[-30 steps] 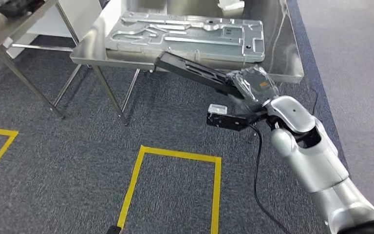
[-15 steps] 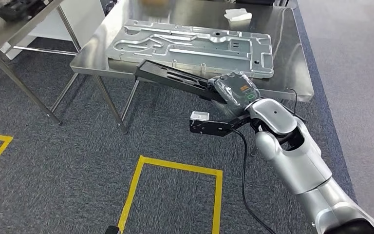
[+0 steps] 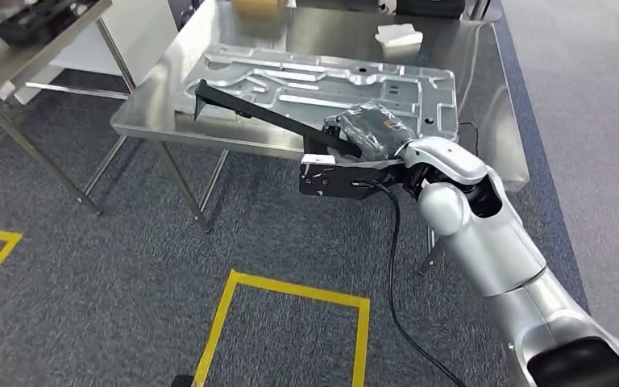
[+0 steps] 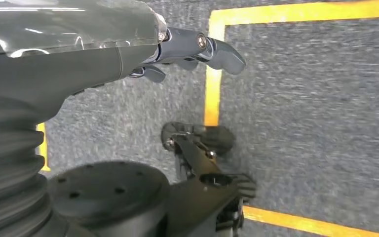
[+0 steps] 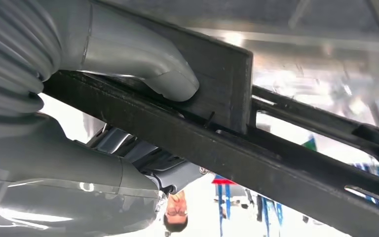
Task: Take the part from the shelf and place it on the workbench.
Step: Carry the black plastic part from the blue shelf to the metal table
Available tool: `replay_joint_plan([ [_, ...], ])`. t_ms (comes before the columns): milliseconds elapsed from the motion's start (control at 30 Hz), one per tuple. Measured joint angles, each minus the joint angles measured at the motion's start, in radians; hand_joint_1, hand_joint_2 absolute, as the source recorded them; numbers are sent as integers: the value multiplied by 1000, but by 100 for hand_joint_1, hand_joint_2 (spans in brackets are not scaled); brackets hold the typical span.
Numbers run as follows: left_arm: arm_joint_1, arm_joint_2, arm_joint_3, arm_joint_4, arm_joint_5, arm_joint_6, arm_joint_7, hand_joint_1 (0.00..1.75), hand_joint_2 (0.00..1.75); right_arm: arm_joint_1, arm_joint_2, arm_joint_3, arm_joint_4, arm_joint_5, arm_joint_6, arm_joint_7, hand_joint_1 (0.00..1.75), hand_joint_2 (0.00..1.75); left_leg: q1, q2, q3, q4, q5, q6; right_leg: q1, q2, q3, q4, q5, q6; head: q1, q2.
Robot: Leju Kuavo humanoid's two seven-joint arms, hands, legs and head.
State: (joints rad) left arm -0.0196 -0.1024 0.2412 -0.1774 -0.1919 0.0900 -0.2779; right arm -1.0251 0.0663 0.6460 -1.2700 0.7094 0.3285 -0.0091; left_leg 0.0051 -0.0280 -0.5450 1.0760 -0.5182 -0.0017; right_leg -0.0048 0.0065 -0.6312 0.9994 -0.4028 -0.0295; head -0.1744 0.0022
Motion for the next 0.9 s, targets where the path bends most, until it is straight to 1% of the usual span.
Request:
replay_joint_plan([
  [33,-1,0,3,0,0,-1,-2,0,175,-19,2,-5,6,-20,8,3,175,175,3,6,-32,55,-19,-4,-1,-1,8,0,-6,-2,0,0],
  [100,-1,-1,6,0,1,-5,-6,0,175,-46,2,-10,17,-46,18,10,175,175,10,12,-109,167,-62,-15,-1,-3,26,0,-22,-2,0,0],
  [133,1,-1,7,0,1,-7,-8,0,175,-53,1,-11,22,-53,21,14,175,175,12,14,-137,194,-72,-18,-2,-4,37,0,-31,-1,0,0],
  [167,4,0,7,0,1,-9,-10,0,175,-57,0,-11,28,-59,23,18,175,175,15,16,-149,187,-64,-22,-3,-4,50,0,-41,2,0,0],
  [200,8,0,8,0,1,-11,-12,0,175,-61,-2,-11,33,-65,24,22,175,175,17,19,-146,147,-34,-24,-4,-4,64,1,-52,5,0,0],
  [267,13,0,9,0,1,-14,-17,0,175,-75,-10,-13,41,-74,25,32,175,175,19,26,-119,21,64,-24,-7,-5,91,3,-74,15,0,0],
  [300,14,0,10,0,1,-16,-20,0,175,-85,-15,-15,44,-79,27,36,175,175,18,30,-106,-26,98,-19,-7,-5,99,3,-83,21,0,0],
  [333,14,0,12,0,1,-17,-21,0,175,-95,-21,-17,47,-82,28,39,175,175,15,31,-100,-53,118,-12,-7,-5,104,1,-90,28,0,0],
  [367,14,-1,13,0,1,-17,-22,0,175,-102,-26,-20,49,-84,29,42,175,175,13,31,-98,-60,119,-3,-6,-5,108,2,-93,36,0,0],
  [433,14,0,15,0,0,-18,-23,0,175,-113,-34,-26,51,-86,31,44,175,175,12,27,-85,-64,116,13,-7,-5,114,8,-98,49,0,0],
  [467,15,0,16,0,0,-18,-24,0,175,-117,-39,-29,51,-87,30,45,175,175,12,26,-76,-67,113,20,-9,-6,107,30,-101,53,1,0],
  [500,15,0,16,0,0,-18,-24,0,175,-121,-43,-31,52,-87,30,46,175,175,12,25,-67,-69,109,26,-10,-6,87,68,-111,56,0,0],
  [533,14,0,18,0,-1,-18,-24,0,175,-124,-49,-33,53,-88,29,47,175,175,12,25,-60,-70,103,32,-10,-6,52,126,-127,58,0,0],
  [600,13,0,21,0,-2,-20,-25,0,175,-128,-68,-34,55,-95,29,50,175,175,9,22,-48,-70,90,39,-9,-6,-39,249,-172,60,0,0],
  [633,13,0,22,0,-3,-22,-26,0,175,-128,-79,-35,58,-99,28,51,175,175,7,18,-39,-70,81,40,-8,-6,-74,283,-186,59,0,0],
  [667,14,0,22,0,-4,-24,-26,0,175,-128,-93,-36,60,-104,28,51,175,175,5,14,-27,-70,72,42,-8,-6,-94,284,-183,57,0,0],
  [700,15,0,23,0,-5,-26,-27,0,175,-129,-107,-37,62,-108,28,51,175,175,2,10,-13,-70,62,42,-6,-6,-96,251,-158,53,0,0],
  [733,17,0,23,0,-5,-28,-28,0,175,-129,-121,-38,64,-111,28,51,175,175,-1,7,3,-70,51,42,-3,-6,-87,194,-113,44,0,0],
  [767,19,-2,23,0,-6,-30,-29,0,175,-130,-134,-40,66,-115,28,50,175,175,-4,5,17,-70,39,42,3,-5,-75,124,-51,34,0,0],
  [800,20,-3,23,0,-7,-32,-30,0,175,-131,-149,-40,68,-120,27,49,175,175,-7,3,27,-71,29,39,8,-5,-63,68,-7,25,1,0],
  [833,19,-4,23,1,-8,-34,-31,0,175,-131,-160,-40,69,-124,27,47,175,175,-8,2,33,-73,19,35,13,-5,-56,30,26,19,1,0],
  [867,17,-5,23,1,-9,-35,-31,0,175,-132,-171,-40,70,-129,26,45,175,175,-9,1,39,-72,15,30,16,-4,-51,10,39,14,2,0],
  [900,14,-4,23,1,-12,-36,-32,0,175,-132,-180,-41,71,-132,25,43,175,175,-10,1,43,-72,13,23,16,-3,-45,7,31,11,3,0],
])
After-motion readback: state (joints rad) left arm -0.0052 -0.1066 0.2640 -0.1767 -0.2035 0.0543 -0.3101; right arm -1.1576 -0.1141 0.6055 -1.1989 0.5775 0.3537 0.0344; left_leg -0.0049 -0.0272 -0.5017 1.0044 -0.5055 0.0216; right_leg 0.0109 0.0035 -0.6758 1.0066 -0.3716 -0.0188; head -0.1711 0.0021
